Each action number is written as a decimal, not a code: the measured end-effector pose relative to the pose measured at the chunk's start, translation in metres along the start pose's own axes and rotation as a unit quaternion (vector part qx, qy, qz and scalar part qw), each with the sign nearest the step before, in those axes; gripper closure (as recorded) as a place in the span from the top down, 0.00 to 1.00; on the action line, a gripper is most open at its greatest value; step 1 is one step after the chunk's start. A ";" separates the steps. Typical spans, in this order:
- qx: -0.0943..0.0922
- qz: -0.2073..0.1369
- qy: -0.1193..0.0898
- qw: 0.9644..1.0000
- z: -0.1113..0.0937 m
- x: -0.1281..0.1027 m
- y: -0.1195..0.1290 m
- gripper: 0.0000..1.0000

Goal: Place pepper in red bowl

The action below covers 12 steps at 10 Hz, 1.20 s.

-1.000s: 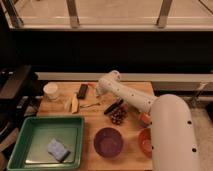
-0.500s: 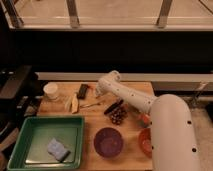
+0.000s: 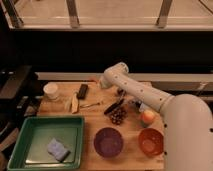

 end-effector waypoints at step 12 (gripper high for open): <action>-0.007 0.077 -0.056 0.995 -0.193 -0.167 0.034 0.00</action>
